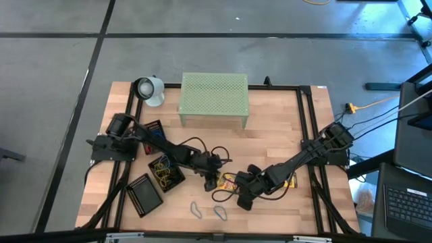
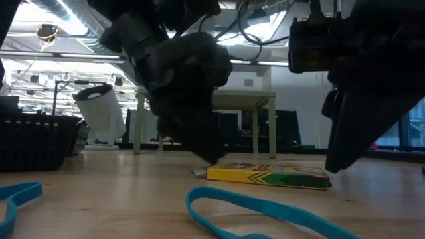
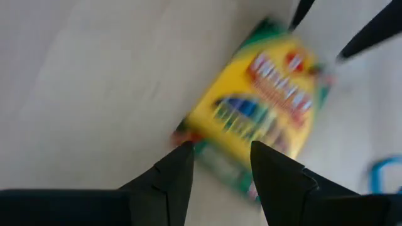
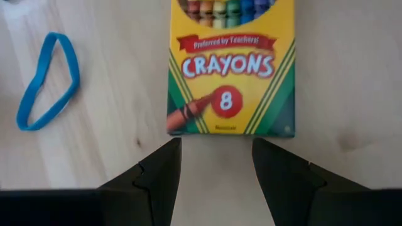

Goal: Pick & Place Office Desk Supplies
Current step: Put the right crayon box into the bottom black bin

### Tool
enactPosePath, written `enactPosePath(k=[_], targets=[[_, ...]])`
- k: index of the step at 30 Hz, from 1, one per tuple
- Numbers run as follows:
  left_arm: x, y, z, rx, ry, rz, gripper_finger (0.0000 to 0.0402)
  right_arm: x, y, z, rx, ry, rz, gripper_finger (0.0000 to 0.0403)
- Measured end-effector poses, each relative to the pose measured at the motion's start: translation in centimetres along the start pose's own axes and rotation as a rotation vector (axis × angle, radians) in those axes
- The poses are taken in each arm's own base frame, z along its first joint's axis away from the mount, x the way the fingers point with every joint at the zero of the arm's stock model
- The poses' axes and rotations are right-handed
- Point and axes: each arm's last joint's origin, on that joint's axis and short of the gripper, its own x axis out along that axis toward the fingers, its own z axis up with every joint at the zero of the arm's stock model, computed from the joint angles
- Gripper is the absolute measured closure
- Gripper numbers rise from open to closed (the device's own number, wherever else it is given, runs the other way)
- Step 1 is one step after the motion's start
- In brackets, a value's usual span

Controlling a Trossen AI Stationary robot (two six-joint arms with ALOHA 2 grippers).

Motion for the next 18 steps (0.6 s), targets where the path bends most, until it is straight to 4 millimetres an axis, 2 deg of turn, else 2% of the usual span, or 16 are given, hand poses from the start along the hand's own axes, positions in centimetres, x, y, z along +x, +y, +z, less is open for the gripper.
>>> enactPosePath(k=[3, 7, 12, 18], targets=[[-0.7, 0.3, 0.0, 0.007, 0.069, 0.083, 0.0249, 0.0, 0.0, 0.1, -0.023, -0.019, -0.007, 0.0204], [-1.0, 0.4, 0.1, -0.051, 0.054, 0.125, 0.0249, 0.0, 0.0, 0.1, -0.024, -0.008, 0.002, 0.0204], [-0.3, 0.1, -0.6, -0.064, 0.063, 0.129, 0.0249, 0.0, 0.2, -0.2, -0.026, 0.054, 0.049, 0.0204], [0.4, 0.0, -0.4, -0.087, 0.031, 0.102, 0.0249, 0.2, 0.0, 0.0, -0.032, -0.002, 0.002, 0.0204]])
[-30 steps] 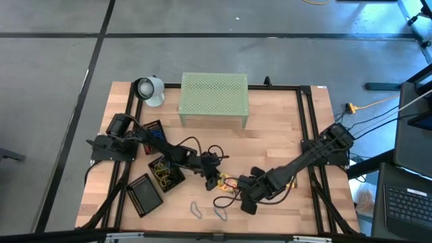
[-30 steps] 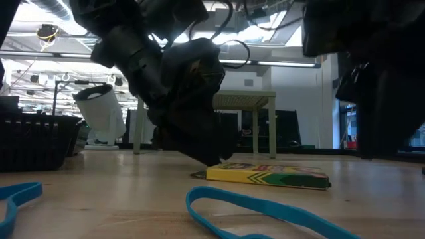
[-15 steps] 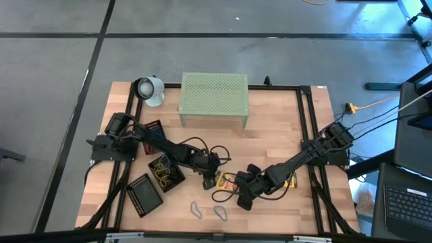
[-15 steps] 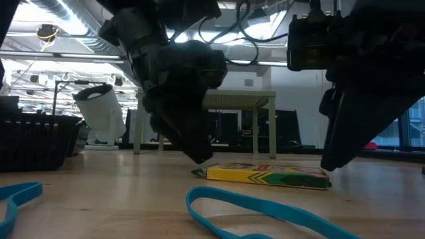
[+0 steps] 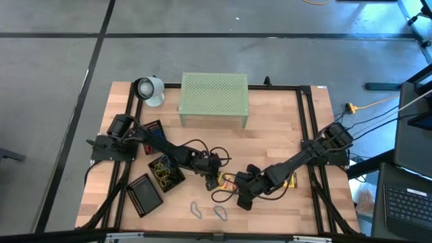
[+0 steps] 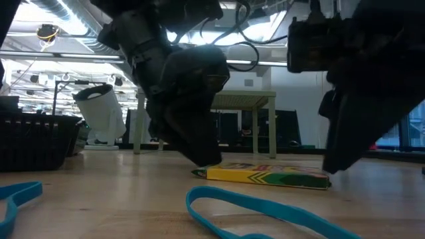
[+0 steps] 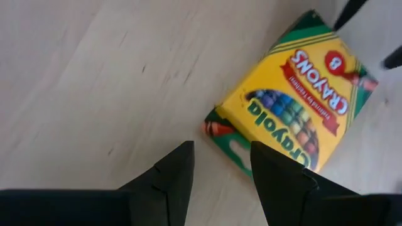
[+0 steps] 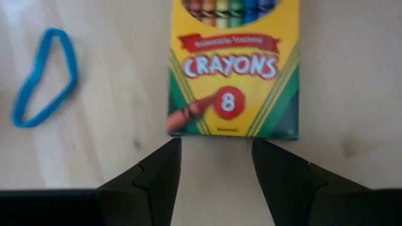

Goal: Pick & Place Office Desk Supplies
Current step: Put the right crayon box into the bottom black bin

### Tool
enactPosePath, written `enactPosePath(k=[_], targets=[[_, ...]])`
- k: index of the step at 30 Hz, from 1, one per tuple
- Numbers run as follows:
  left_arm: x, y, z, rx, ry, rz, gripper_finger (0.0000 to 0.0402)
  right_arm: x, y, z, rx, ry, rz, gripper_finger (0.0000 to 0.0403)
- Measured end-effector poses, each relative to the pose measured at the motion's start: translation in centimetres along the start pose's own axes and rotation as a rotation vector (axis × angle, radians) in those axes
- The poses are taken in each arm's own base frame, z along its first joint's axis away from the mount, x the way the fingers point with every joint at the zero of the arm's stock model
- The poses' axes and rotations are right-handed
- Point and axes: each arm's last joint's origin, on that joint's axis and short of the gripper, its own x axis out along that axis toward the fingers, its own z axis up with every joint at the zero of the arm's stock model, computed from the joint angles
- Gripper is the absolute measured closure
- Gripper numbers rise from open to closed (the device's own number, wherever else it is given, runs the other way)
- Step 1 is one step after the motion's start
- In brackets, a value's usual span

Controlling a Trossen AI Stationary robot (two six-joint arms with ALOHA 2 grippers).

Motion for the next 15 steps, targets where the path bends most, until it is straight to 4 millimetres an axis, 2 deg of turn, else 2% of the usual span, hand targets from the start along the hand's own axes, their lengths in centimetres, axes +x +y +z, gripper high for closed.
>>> enactPosePath(k=[9, 15], targets=[[0.1, -0.1, 0.0, 0.0, -0.001, -0.015, 0.0255, 1.5, -0.3, -0.2, -0.015, 0.015, -0.041, 0.0204], [0.1, -0.3, -0.2, 0.042, 0.0, -0.015, 0.0299, 1.6, -0.4, -0.2, -0.019, -0.003, -0.053, 0.0204]])
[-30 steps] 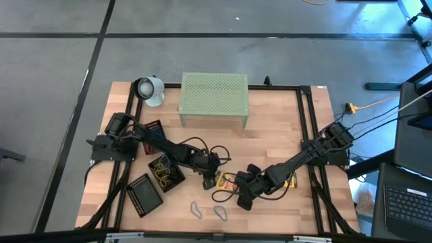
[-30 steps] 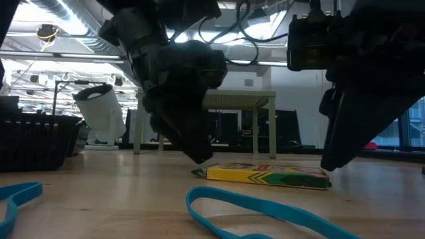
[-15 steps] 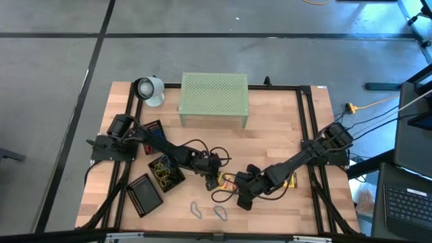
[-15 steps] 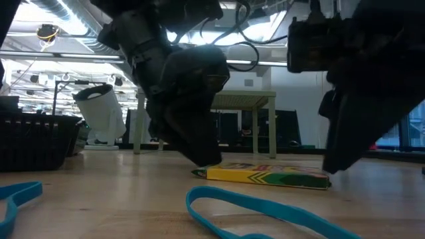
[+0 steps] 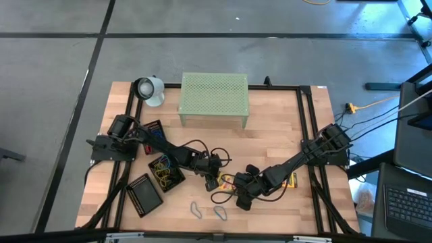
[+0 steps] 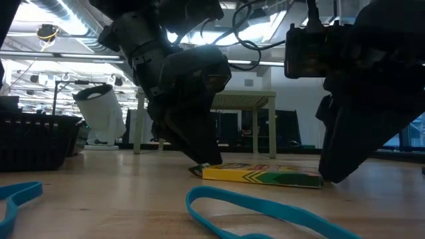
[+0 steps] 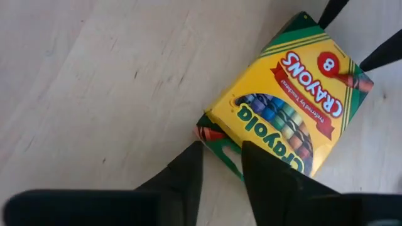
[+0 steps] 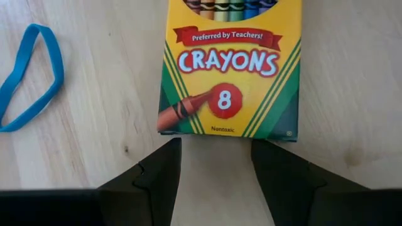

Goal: Pick & Place Office Desk Supplies
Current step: Put the right crayon box into the bottom black bin

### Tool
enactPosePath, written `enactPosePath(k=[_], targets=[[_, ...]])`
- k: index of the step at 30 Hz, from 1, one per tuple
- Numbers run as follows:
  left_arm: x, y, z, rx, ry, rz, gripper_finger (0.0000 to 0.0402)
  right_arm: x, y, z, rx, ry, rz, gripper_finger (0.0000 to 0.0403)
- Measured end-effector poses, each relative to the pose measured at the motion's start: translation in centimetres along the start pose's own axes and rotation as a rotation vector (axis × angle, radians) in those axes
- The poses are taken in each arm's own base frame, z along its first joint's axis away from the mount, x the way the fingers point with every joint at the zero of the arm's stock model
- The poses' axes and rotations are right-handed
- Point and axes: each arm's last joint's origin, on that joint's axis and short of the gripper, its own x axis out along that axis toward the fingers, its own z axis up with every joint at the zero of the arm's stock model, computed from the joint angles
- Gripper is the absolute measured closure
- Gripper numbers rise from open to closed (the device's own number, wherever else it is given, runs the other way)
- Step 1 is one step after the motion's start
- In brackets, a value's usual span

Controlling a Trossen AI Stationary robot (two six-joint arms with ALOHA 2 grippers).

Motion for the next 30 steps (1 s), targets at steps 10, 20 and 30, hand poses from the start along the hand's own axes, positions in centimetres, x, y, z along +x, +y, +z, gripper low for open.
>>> enactPosePath(k=[10, 20, 30], targets=[[0.0, 0.0, -0.1, 0.045, -0.008, 0.025, 0.038, 0.1, 0.1, 0.1, 0.004, -0.012, 0.012, 0.0204], [-0.6, 0.0, 0.1, 0.098, -0.03, 0.047, 0.04, 0.0, 0.2, 0.2, 0.009, -0.024, 0.031, 0.0204], [-4.6, -0.5, 1.4, 0.131, -0.105, 0.072, 0.04, -2.4, 0.3, 0.6, 0.01, -0.013, 0.087, 0.0204]])
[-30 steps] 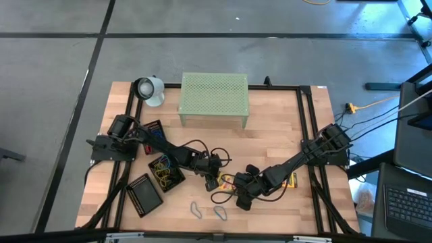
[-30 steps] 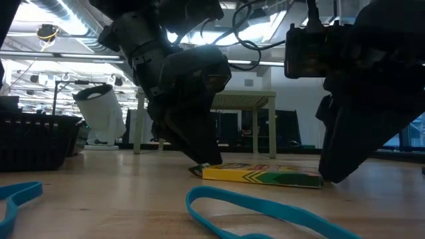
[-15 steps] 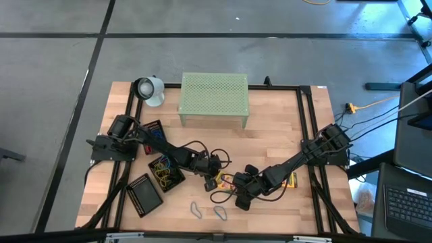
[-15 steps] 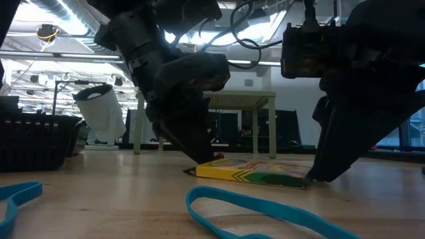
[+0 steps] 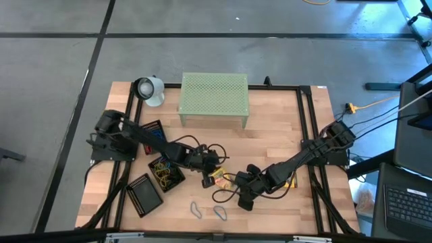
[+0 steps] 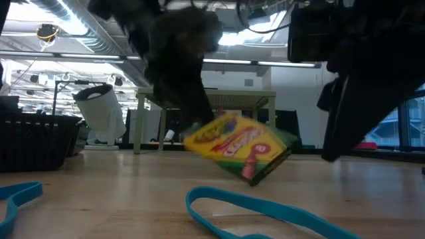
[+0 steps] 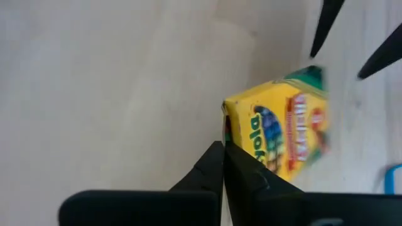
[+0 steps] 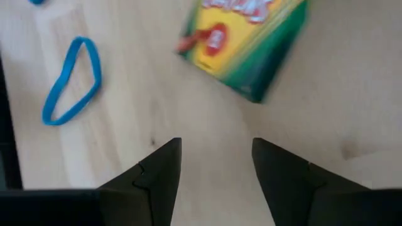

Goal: Pick & Place Office Desk Supplies
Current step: Put the right crayon box into the bottom black bin

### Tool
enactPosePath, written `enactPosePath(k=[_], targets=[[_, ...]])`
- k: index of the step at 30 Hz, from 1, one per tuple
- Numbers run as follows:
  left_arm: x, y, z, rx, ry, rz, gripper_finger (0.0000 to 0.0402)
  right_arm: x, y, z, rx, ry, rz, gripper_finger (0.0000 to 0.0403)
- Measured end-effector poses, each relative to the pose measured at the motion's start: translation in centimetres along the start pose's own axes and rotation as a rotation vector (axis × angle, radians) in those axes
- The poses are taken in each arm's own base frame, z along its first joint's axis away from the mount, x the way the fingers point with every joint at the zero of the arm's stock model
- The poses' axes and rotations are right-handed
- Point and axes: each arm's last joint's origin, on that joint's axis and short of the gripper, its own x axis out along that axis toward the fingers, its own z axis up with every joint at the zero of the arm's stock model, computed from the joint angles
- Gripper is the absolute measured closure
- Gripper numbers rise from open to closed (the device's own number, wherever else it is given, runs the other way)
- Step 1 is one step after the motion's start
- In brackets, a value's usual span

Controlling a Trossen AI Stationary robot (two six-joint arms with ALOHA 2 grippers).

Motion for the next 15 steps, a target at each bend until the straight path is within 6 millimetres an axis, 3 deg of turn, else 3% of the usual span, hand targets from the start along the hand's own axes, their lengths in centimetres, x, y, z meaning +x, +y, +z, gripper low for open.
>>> enactPosePath(k=[15], targets=[[-10.0, -0.9, 2.0, 0.057, -0.265, 0.071, 0.04, -1.9, 1.2, -1.0, -0.07, -0.162, -0.089, 0.0204]])
